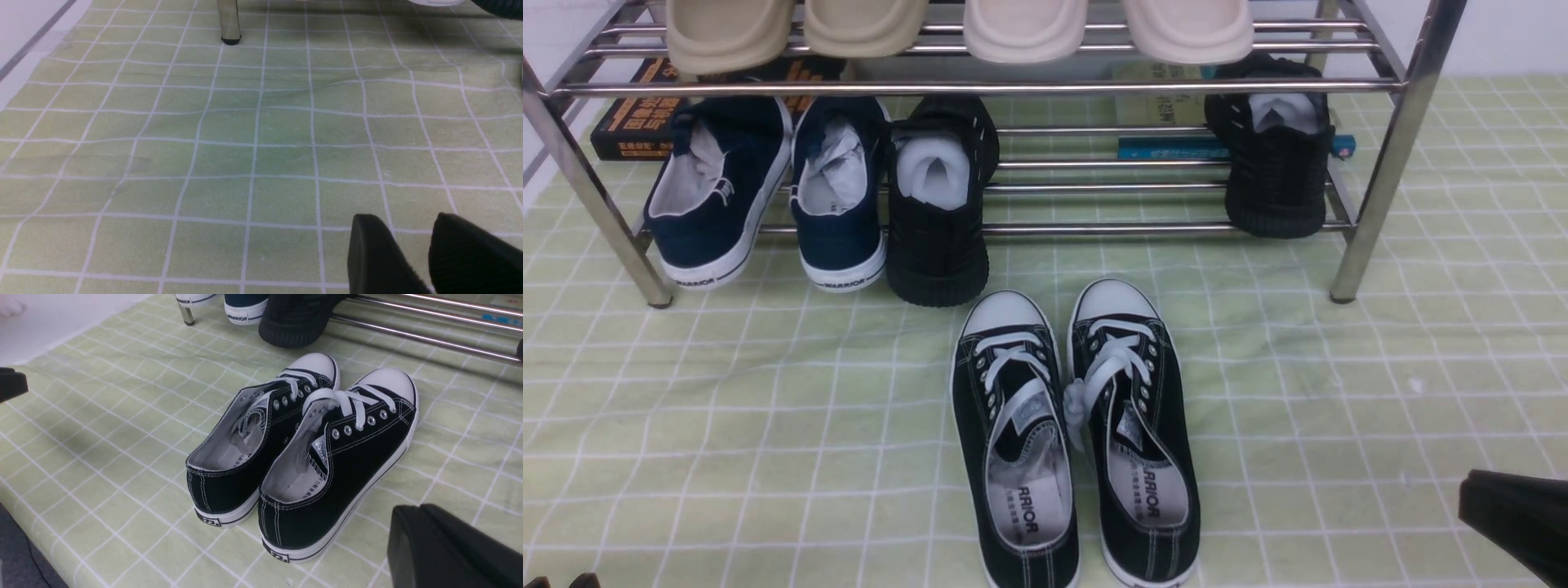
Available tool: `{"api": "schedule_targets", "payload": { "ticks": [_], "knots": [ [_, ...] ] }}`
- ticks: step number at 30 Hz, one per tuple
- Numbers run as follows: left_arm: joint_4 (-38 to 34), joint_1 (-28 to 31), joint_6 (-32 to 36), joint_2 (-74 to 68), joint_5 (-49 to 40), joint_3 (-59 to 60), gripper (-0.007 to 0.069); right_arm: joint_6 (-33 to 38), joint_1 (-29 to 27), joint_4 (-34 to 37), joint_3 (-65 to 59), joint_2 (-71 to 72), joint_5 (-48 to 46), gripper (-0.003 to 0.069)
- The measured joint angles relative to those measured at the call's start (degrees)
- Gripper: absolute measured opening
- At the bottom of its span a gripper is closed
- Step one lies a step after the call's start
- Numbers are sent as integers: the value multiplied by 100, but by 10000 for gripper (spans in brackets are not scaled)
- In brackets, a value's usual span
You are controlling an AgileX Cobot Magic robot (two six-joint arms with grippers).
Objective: Take the shoes off the shelf with your hand from the green coffee tablecloth.
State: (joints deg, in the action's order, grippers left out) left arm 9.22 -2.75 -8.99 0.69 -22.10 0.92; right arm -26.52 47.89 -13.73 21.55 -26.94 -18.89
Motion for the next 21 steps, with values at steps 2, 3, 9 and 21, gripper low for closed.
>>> {"api": "schedule_targets", "payload": {
  "ticks": [2,3,9,21],
  "knots": [
    [0,0,0,0,0,0,239,0,0,0,0,0,-10,0],
    [0,0,0,0,0,0,239,0,0,0,0,0,-10,0],
    [0,0,0,0,0,0,239,-4,0,0,0,0,-10,3],
    [0,0,0,0,0,0,239,721,-364,277,-389,363,-5,13]
  ]
}}
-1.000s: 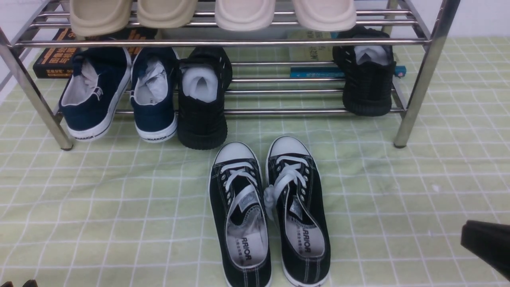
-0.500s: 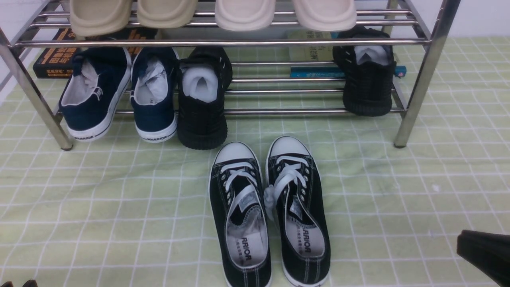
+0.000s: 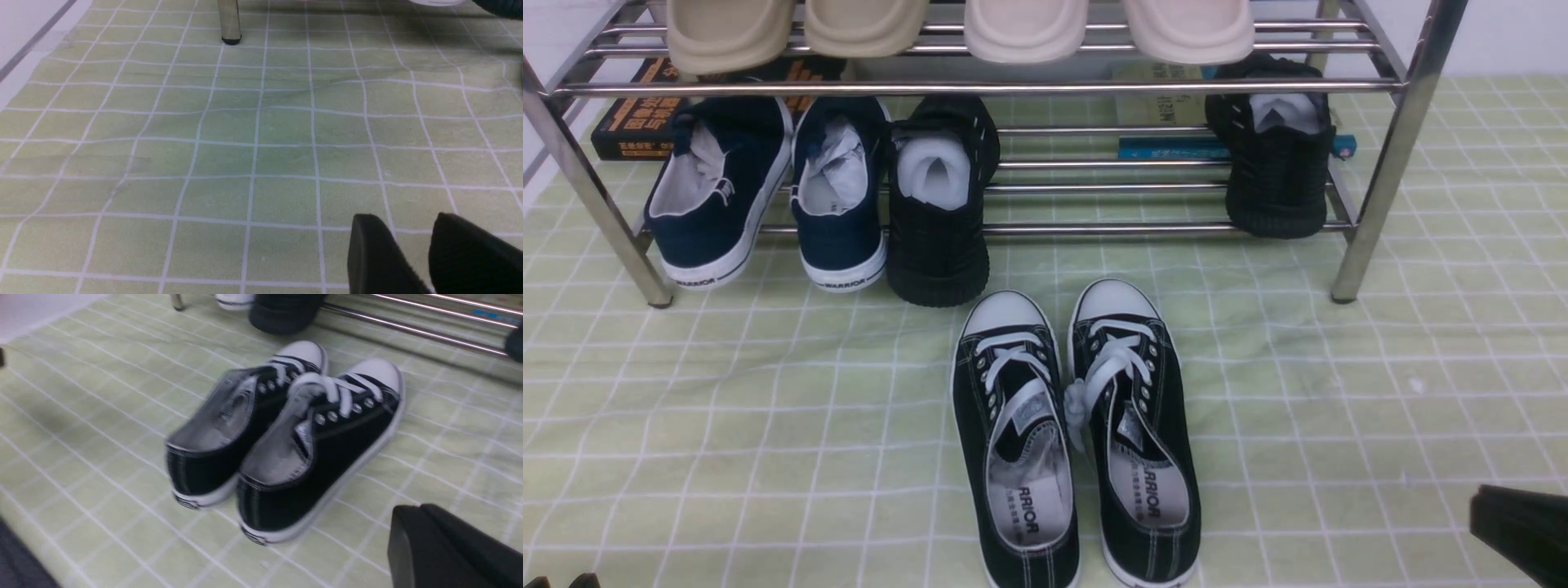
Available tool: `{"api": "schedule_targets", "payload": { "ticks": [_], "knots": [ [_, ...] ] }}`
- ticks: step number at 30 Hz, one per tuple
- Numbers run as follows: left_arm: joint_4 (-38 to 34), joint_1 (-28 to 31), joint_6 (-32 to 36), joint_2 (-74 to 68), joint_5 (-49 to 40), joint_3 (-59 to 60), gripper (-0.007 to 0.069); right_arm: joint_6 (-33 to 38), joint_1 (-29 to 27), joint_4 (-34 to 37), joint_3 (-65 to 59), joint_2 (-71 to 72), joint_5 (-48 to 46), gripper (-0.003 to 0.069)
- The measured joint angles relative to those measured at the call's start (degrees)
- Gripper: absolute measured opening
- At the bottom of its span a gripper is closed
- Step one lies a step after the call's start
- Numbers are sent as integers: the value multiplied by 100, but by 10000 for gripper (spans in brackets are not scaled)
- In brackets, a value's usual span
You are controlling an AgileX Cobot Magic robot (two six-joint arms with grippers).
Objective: Take the shoes off the shelf with your hand from the green coffee tablecloth.
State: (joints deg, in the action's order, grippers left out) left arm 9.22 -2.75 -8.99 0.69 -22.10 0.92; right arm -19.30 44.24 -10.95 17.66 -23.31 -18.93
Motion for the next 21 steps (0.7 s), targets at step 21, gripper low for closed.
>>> {"api": "schedule_targets", "payload": {
  "ticks": [21],
  "knots": [
    [0,0,0,0,0,0,239,1263,-4088,967,-1841,2391,-291,28]
  ]
}}
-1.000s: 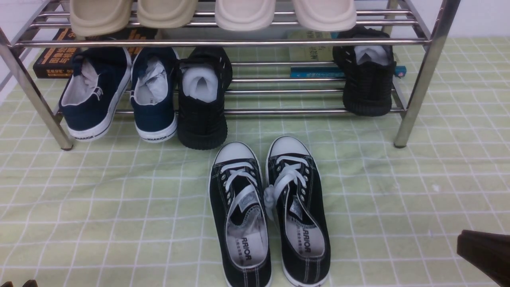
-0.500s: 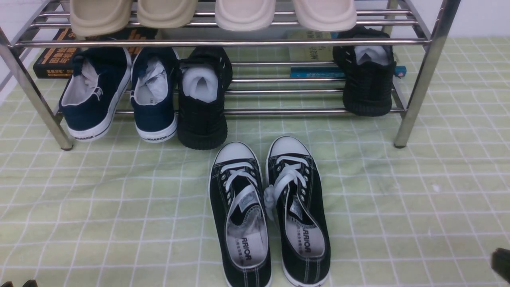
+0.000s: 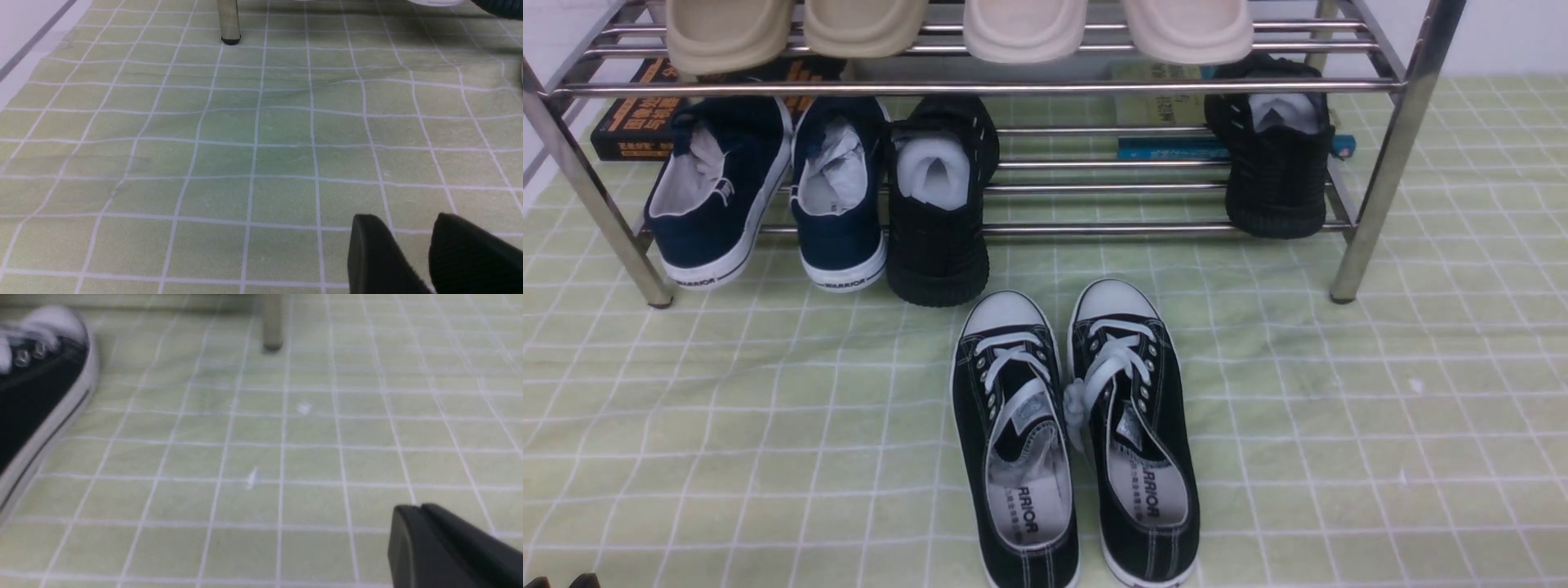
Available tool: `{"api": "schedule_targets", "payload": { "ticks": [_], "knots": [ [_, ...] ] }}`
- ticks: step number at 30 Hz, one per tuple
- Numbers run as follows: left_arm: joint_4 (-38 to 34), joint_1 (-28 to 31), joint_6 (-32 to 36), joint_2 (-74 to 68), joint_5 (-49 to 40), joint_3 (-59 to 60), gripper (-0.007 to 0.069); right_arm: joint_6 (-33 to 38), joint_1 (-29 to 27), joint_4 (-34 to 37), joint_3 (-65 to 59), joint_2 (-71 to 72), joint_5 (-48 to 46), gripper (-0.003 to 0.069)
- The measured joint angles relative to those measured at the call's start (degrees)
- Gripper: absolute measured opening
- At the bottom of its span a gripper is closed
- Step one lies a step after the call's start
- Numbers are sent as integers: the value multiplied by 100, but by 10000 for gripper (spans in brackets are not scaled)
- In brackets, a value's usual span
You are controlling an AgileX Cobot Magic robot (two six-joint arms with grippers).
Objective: Take the shoes off the shelf with your hand from the green coffee tablecloth.
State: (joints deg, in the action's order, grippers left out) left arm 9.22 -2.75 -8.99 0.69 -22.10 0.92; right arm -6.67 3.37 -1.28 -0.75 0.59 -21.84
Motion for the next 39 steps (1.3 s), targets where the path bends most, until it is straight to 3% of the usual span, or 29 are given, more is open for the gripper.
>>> {"api": "schedule_targets", "payload": {
  "ticks": [9,39],
  "knots": [
    [0,0,0,0,0,0,239,4,-392,22,0,0,-50,38],
    [0,0,0,0,0,0,239,4,-392,22,0,0,-50,72]
  ]
}}
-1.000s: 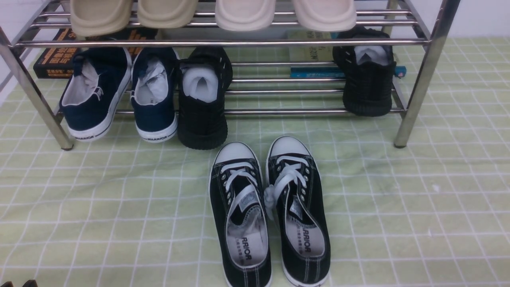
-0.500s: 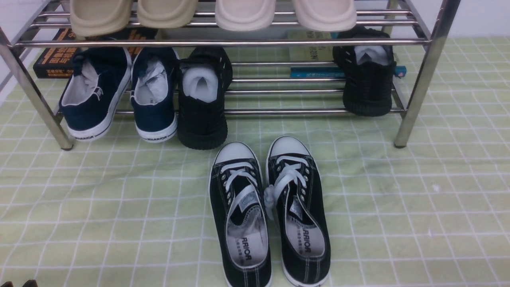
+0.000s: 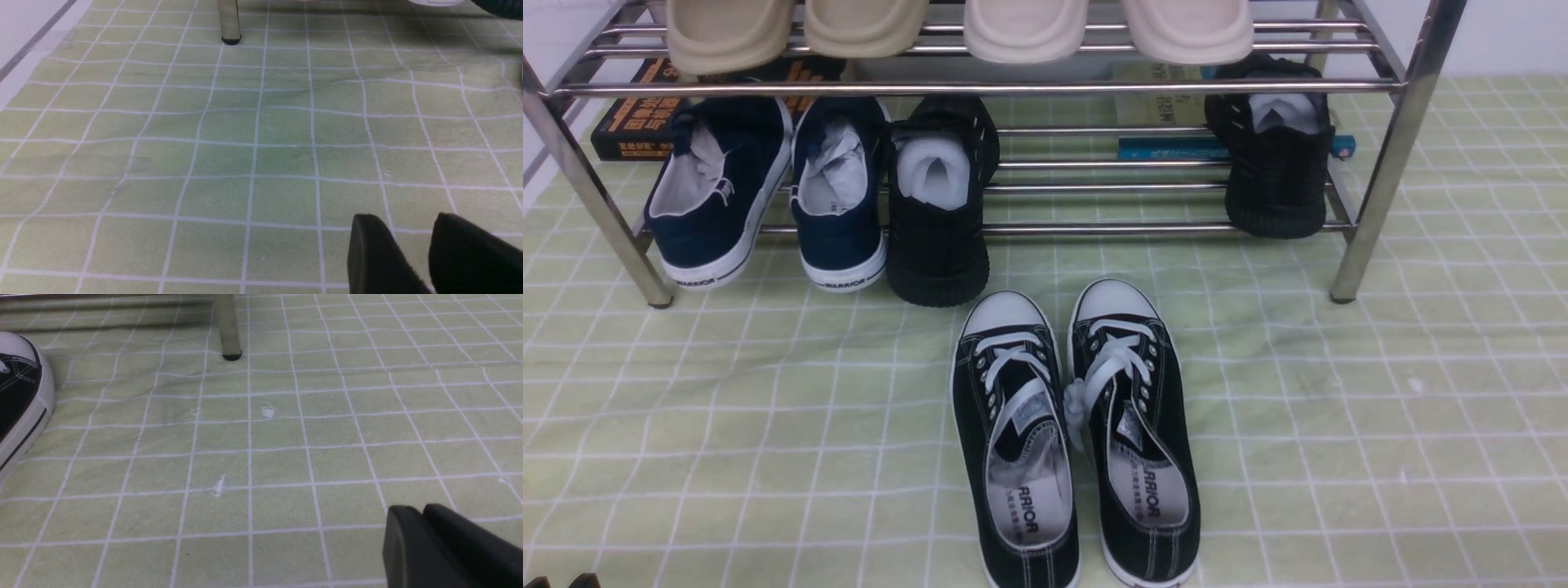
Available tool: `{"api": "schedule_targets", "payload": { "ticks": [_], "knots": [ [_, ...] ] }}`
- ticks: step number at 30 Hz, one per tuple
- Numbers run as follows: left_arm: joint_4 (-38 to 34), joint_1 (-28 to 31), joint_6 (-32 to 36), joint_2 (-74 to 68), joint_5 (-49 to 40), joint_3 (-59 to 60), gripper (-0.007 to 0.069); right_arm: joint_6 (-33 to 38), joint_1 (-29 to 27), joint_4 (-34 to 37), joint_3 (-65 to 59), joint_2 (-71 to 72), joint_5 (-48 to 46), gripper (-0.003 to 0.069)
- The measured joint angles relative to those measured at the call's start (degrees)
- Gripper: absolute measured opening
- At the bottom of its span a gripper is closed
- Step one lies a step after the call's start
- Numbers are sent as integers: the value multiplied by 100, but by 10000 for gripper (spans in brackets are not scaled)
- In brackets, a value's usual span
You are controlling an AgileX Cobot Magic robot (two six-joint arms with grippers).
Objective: Take the shoes off the shelf with your hand from the green coffee tablecloth.
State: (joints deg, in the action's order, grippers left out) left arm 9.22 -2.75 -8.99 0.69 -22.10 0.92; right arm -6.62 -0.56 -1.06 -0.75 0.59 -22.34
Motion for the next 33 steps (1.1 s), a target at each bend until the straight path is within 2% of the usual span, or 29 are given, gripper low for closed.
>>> {"api": "schedule_targets", "payload": {
  "ticks": [33],
  "knots": [
    [0,0,0,0,0,0,239,0,0,0,0,0,0,112]
  ]
}}
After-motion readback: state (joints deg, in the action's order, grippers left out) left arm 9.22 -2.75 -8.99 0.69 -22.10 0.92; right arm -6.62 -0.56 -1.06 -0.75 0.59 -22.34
